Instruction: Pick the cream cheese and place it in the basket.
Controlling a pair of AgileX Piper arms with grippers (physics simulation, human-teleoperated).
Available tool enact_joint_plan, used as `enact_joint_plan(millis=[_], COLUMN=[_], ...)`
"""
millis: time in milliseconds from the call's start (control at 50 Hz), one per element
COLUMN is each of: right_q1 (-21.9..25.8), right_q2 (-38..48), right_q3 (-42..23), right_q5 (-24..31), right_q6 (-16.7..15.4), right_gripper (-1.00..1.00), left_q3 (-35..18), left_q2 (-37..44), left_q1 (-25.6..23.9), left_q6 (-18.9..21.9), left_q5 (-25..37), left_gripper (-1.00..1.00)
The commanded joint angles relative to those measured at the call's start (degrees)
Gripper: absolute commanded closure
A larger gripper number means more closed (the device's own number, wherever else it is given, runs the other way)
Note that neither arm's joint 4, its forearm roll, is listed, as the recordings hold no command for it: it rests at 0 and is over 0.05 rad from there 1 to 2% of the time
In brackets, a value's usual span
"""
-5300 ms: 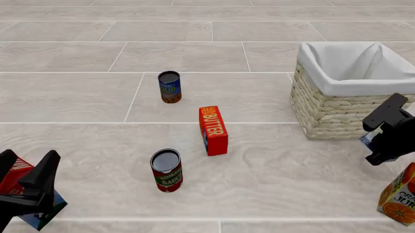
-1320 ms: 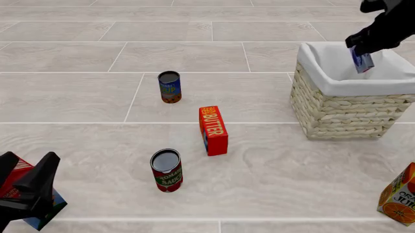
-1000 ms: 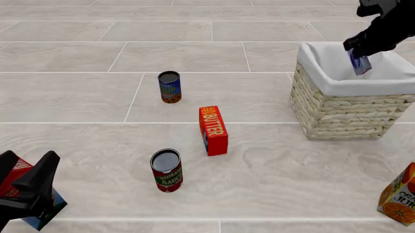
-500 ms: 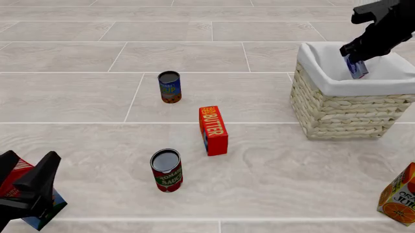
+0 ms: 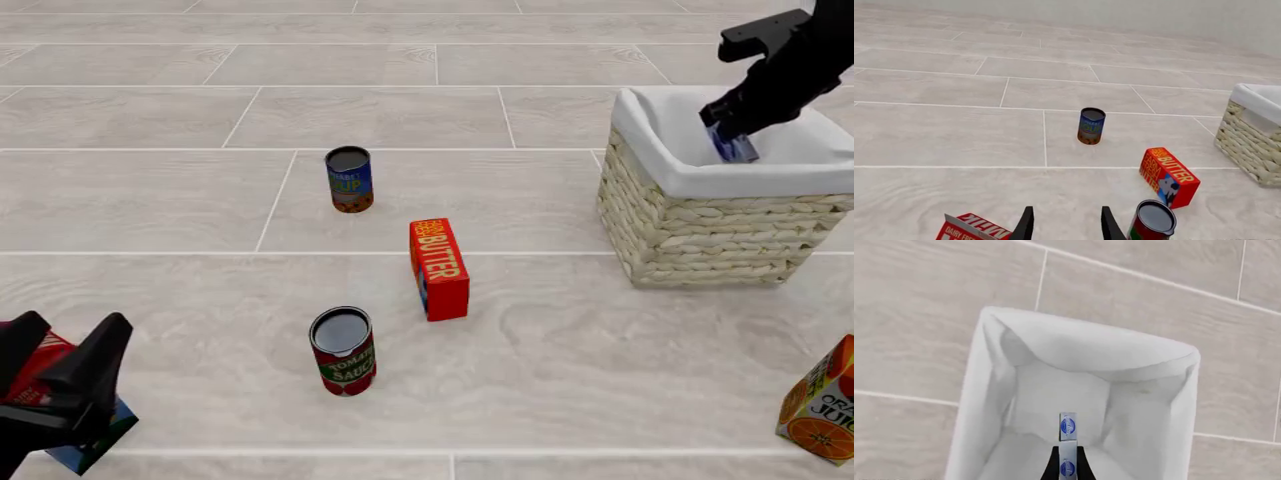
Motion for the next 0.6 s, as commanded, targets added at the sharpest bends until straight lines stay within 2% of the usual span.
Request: enact_joint_plan(millis=[20, 120, 140, 200, 300, 600], right_q1=[-0.67, -1.05, -1.06, -0.44, -0.87, -1.02], right_q2=[0.53, 0.48, 0.53, 0.21, 1.25, -0.51], right_q3=[-1.03, -0.57, -0.56, 0.08, -3.59, -3.67], right_q5=[0.5, 0.72, 0.86, 0.97, 2.52, 3.0], right_q6=[-0.35, -1.33, -1.28, -1.51, -0.64, -0.41], right_gripper=[1.0, 1.0, -1.0, -1.0, -1.0, -1.0], left_q3=[0.23, 0.32, 0.31, 0.33, 0.43, 0.17], left_q2=[1.01, 1.16, 1.19, 1.14, 1.3, 0.88], left_q1=[-0.07, -0.05, -0.05, -0.06, -0.14, -0.22], left_q6=[-0.23, -0.27, -0.33, -0.33, -0.3, -0.29], left_q5=[-0.94, -1.17, -1.16, -1.14, -1.4, -0.82], left_gripper=[-1.0, -1.0, -1.0, -1.0, -1.0, -1.0])
